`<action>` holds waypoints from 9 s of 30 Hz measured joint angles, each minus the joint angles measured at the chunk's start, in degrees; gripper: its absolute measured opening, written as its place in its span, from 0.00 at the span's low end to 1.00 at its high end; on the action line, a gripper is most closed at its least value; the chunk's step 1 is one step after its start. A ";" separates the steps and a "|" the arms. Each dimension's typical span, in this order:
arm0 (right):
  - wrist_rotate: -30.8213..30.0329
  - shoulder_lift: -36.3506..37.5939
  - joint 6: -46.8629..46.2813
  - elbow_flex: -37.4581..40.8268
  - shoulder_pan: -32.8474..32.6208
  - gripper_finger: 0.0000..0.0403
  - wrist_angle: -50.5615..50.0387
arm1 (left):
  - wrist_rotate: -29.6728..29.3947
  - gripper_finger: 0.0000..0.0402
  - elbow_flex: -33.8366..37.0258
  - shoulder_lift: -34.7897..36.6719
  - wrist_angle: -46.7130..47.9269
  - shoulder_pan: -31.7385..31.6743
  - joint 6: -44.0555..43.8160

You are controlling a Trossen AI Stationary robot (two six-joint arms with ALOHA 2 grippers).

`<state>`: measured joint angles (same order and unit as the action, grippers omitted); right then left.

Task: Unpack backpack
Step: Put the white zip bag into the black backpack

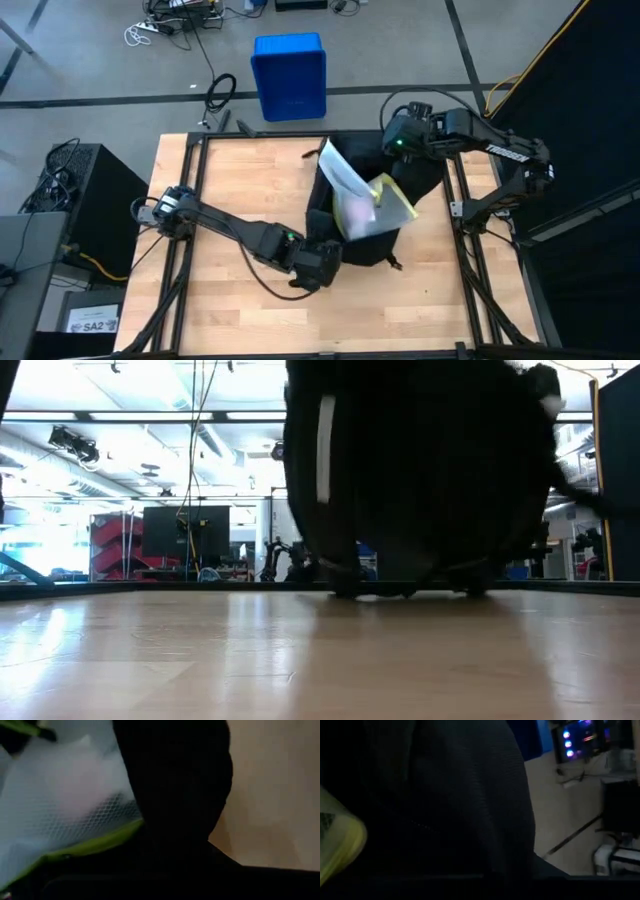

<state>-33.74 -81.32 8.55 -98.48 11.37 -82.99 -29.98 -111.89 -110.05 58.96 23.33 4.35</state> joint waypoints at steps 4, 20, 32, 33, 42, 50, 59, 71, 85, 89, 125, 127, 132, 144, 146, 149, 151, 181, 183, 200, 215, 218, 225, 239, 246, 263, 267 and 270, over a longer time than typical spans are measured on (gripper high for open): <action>3.95 -0.76 -1.49 0.00 0.27 0.00 -1.21 | 10.39 0.00 -0.51 0.07 -1.02 -0.98 0.67; 11.93 -3.54 -4.38 0.35 -1.07 0.00 -2.69 | 14.68 0.00 1.30 2.79 -5.16 0.98 -0.51; 9.46 1.05 -2.20 -1.73 -7.13 0.39 -4.40 | 15.30 0.00 2.61 2.48 -7.18 0.81 -0.31; 9.47 1.52 -2.40 -2.34 -7.79 0.43 -4.90 | 15.34 0.00 2.61 2.48 -7.33 0.68 -0.29; 25.27 7.59 -8.90 -2.71 -18.12 0.50 2.16 | 15.50 0.00 2.61 2.48 -7.55 -0.79 -0.25; 24.53 5.19 -9.59 12.08 -28.69 0.07 10.51 | 14.65 0.00 2.61 2.48 -8.51 -1.20 0.20; 29.72 -0.57 -8.27 26.84 -27.04 0.01 29.00 | 13.06 0.00 2.36 2.42 -10.07 -1.20 1.43; 24.97 -9.66 -8.31 30.82 -21.32 0.00 27.53 | 6.18 0.00 2.33 2.44 -11.45 1.24 3.20; 22.96 -3.19 -9.96 30.03 -22.15 0.00 28.25 | 7.64 0.01 3.39 2.97 -6.98 2.02 -4.43; 20.90 4.93 -10.03 29.42 -23.03 0.01 28.88 | 9.03 0.01 4.34 2.75 -6.25 2.77 -5.14; 25.86 -13.11 19.19 28.45 5.58 0.08 35.59 | 16.68 0.01 12.80 2.75 -13.78 4.00 -6.39; 24.86 -12.75 18.18 26.89 6.00 0.04 33.79 | 16.59 0.01 12.80 2.75 -13.73 4.00 -6.42; 15.17 -9.38 17.49 21.72 4.00 0.01 30.26 | 16.16 0.01 12.82 2.70 -13.72 3.89 -8.54; -0.21 -1.34 13.15 -0.21 -11.13 0.00 20.00 | 13.32 0.04 12.74 2.68 -13.29 4.16 -13.45; -2.28 -1.29 11.96 -1.58 -13.64 0.00 18.43 | 11.52 0.07 11.86 2.68 -12.68 4.22 -13.27; -4.48 -1.25 10.82 -1.75 -16.36 0.00 17.27 | 9.86 0.13 10.11 3.07 -12.39 4.22 -11.61; -4.51 -1.37 9.29 -1.75 -17.23 0.00 16.11 | 8.65 0.17 8.40 3.57 -12.32 4.26 -10.31; 5.05 -3.91 0.21 -1.77 -16.19 0.00 13.71 | -1.89 0.40 5.41 1.80 -7.31 -6.81 -7.61; 5.76 -3.91 0.07 -1.77 -16.19 0.00 13.76 | 0.00 0.34 7.42 1.68 -10.73 -7.93 -5.89; 14.93 -3.91 -1.43 -1.70 -20.64 0.00 17.82 | 1.07 0.07 11.03 1.00 -19.63 -17.39 -1.91; 16.45 -3.85 -5.15 -0.44 -18.14 0.00 14.29 | -4.44 0.07 14.50 8.83 -19.71 -11.27 -1.93; 16.44 -3.85 -5.23 -0.39 -18.20 0.00 14.49 | -8.83 0.07 17.31 10.73 -18.92 -10.14 -2.92; 16.31 -3.85 -5.38 -0.35 -18.16 0.00 14.43 | -13.96 0.07 31.55 18.89 -27.17 -11.45 -5.82; 17.49 -3.93 -5.47 -0.24 -17.76 0.00 15.98 | 11.53 0.06 56.35 25.84 -68.89 -23.93 -1.12; 17.90 -3.93 -6.01 -0.22 -15.99 0.00 17.65 | 20.10 0.06 56.25 23.49 -74.15 -23.73 1.61; 17.82 -9.45 -8.59 -0.22 -12.76 0.00 21.44 | 31.17 0.06 56.21 22.90 -79.05 -17.29 10.31; 19.85 -10.57 -8.49 -0.41 -12.83 0.00 22.40 | 29.21 0.06 56.17 22.54 -77.23 -17.61 10.14; 20.05 -10.45 -8.48 -0.61 -13.39 0.00 22.99 | 28.08 0.06 56.16 21.58 -75.82 -18.13 9.80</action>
<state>-13.68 -91.77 0.06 -99.09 -2.02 -59.99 -1.90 -55.72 -88.47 -16.86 5.21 14.15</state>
